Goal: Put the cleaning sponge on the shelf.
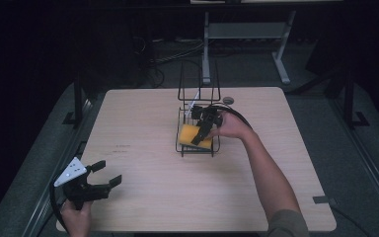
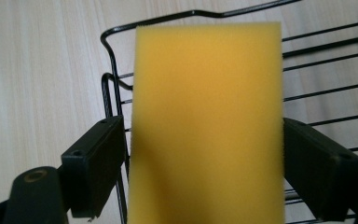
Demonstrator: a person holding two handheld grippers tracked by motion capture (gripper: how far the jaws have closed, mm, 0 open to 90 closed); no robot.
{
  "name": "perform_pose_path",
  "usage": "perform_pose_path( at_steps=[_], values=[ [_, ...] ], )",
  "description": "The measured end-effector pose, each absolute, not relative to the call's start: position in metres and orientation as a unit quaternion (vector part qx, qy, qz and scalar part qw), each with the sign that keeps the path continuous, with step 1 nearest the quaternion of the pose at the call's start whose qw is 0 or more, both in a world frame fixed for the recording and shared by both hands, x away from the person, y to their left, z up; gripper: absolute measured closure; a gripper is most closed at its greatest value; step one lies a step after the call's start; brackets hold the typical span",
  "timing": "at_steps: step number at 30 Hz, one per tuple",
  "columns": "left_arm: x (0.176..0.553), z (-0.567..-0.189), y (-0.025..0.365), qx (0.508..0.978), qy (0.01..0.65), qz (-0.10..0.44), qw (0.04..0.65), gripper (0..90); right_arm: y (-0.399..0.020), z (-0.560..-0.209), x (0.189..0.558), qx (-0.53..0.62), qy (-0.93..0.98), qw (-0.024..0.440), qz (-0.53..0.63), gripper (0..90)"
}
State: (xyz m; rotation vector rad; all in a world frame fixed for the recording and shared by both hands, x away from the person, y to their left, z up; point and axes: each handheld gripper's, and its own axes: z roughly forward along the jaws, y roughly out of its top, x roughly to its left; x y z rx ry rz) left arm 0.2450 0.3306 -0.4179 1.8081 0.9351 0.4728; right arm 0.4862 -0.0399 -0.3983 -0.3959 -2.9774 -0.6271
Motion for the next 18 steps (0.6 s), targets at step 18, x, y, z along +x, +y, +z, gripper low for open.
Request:
perform_pose_path(
  at_steps=[18],
  values=[
    [0.246,-0.418,0.328,0.750,0.385,0.195,0.502,13.4,-0.059,-0.388,0.482,-0.148,-0.957,0.033,-0.246,16.3]
  ],
)
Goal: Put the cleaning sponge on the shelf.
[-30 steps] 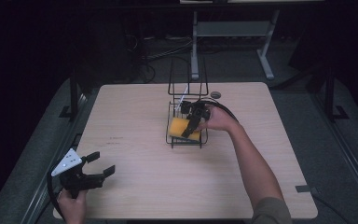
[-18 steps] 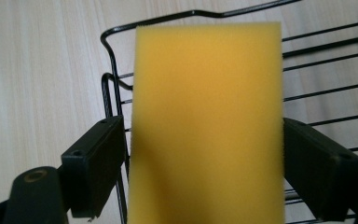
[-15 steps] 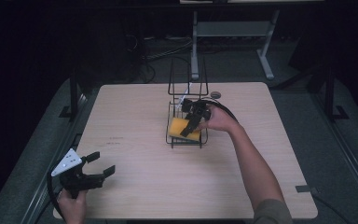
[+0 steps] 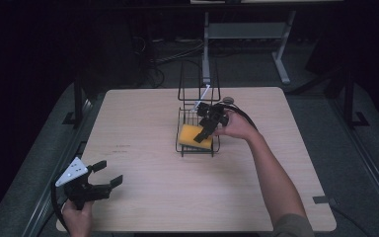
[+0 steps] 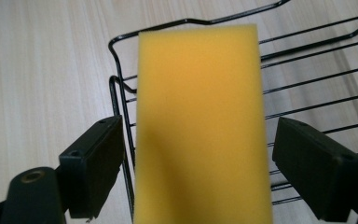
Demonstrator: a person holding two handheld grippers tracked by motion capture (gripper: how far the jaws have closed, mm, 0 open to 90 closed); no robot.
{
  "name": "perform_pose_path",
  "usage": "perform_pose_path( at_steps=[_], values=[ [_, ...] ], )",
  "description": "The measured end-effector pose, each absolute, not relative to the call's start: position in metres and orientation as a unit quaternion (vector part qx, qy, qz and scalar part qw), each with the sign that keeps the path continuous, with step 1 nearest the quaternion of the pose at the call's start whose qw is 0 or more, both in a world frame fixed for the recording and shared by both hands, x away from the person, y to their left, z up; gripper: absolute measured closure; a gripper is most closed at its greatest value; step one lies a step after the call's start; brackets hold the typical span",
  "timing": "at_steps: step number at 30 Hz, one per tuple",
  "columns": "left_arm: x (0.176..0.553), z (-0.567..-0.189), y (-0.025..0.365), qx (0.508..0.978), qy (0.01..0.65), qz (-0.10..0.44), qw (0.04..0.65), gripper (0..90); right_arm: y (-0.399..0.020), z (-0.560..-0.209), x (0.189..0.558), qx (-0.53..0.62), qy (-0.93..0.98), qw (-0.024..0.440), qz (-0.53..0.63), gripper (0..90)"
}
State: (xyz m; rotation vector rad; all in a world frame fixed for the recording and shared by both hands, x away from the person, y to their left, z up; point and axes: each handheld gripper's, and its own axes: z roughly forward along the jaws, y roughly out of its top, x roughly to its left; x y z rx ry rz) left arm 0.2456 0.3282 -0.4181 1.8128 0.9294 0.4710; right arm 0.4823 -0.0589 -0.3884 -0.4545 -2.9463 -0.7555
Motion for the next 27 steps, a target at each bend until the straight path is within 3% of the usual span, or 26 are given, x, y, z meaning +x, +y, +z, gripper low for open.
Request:
perform_pose_path(
  at_steps=[27],
  values=[
    [0.246,-0.418,0.325,0.754,0.380,0.195,0.499,13.4,-0.087,-0.394,0.478,-0.179,-0.943,0.034,-0.280,16.5]
  ],
)
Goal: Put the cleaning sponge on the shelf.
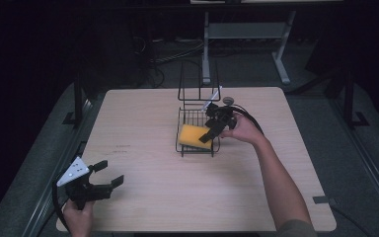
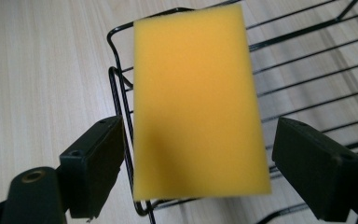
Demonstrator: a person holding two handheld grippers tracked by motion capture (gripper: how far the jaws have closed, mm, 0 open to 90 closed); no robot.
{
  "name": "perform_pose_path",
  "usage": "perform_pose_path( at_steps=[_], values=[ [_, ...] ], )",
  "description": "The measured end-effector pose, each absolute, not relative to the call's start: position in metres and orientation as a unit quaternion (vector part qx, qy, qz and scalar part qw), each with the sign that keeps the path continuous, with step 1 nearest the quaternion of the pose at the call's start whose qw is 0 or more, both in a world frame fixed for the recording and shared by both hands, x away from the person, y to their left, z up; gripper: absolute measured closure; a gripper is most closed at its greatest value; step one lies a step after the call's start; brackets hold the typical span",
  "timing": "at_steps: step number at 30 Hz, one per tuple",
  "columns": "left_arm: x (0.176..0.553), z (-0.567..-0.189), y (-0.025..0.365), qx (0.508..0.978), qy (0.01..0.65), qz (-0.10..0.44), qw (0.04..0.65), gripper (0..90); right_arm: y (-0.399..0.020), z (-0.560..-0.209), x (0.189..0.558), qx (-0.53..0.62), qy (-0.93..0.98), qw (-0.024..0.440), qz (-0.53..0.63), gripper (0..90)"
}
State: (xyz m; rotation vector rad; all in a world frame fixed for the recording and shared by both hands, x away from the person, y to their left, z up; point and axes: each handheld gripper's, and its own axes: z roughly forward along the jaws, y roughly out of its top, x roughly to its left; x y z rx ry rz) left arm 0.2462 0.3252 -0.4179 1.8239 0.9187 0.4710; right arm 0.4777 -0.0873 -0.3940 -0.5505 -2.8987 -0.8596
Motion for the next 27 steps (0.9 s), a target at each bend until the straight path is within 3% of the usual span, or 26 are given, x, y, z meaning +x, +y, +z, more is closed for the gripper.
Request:
perform_pose_path(
  at_steps=[27],
  values=[
    [0.247,-0.418,0.321,0.757,0.375,0.192,0.498,13.4,-0.142,-0.397,0.459,-0.222,-0.931,0.020,-0.288,16.6]
  ],
)
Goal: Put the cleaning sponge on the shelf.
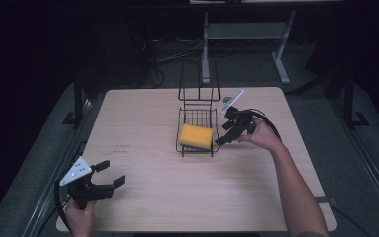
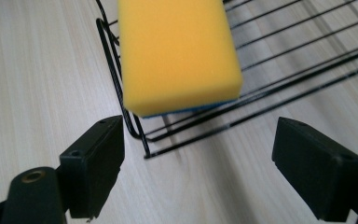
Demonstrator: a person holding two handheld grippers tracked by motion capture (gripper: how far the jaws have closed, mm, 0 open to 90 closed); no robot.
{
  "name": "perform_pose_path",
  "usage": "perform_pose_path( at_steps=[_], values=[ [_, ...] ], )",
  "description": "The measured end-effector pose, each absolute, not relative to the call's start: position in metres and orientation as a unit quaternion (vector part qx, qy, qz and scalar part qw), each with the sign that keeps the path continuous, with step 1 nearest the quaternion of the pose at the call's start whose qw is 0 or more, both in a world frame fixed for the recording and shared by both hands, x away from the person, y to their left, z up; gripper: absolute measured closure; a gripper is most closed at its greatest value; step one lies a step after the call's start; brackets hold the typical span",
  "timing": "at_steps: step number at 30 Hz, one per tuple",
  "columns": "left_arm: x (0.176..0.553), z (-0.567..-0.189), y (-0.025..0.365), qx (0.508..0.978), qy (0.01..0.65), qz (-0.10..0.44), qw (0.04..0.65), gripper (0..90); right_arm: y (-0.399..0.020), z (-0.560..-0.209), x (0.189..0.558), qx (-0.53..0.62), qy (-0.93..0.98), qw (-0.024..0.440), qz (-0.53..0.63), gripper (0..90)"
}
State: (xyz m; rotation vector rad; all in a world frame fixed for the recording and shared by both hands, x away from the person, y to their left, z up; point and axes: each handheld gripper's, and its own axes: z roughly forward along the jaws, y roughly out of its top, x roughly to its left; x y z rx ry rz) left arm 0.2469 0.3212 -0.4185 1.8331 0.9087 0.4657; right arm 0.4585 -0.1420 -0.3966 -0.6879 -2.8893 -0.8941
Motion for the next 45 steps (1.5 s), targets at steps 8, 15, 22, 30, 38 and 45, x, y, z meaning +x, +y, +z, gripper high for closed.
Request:
perform_pose_path(
  at_steps=[8,15,22,30,38,45],
  values=[
    [0.246,-0.418,0.320,0.758,0.375,0.195,0.497,13.4,-0.160,-0.401,0.444,-0.232,-0.931,0.017,-0.281,16.6],
    [0.246,-0.418,0.319,0.760,0.374,0.195,0.495,13.4,-0.177,-0.407,0.432,-0.242,-0.929,0.014,-0.278,16.6],
    [0.245,-0.418,0.319,0.760,0.373,0.196,0.494,13.4,-0.190,-0.410,0.421,-0.249,-0.928,0.011,-0.277,16.6],
    [0.243,-0.418,0.319,0.763,0.371,0.199,0.491,13.4,-0.202,-0.412,0.410,-0.253,-0.927,0.008,-0.276,16.6],
    [0.243,-0.418,0.317,0.765,0.369,0.198,0.489,13.5,-0.213,-0.416,0.399,-0.256,-0.926,0.004,-0.276,16.6],
    [0.243,-0.418,0.315,0.767,0.367,0.197,0.487,13.4,-0.221,-0.420,0.390,-0.263,-0.925,0.002,-0.275,16.6]
  ],
)
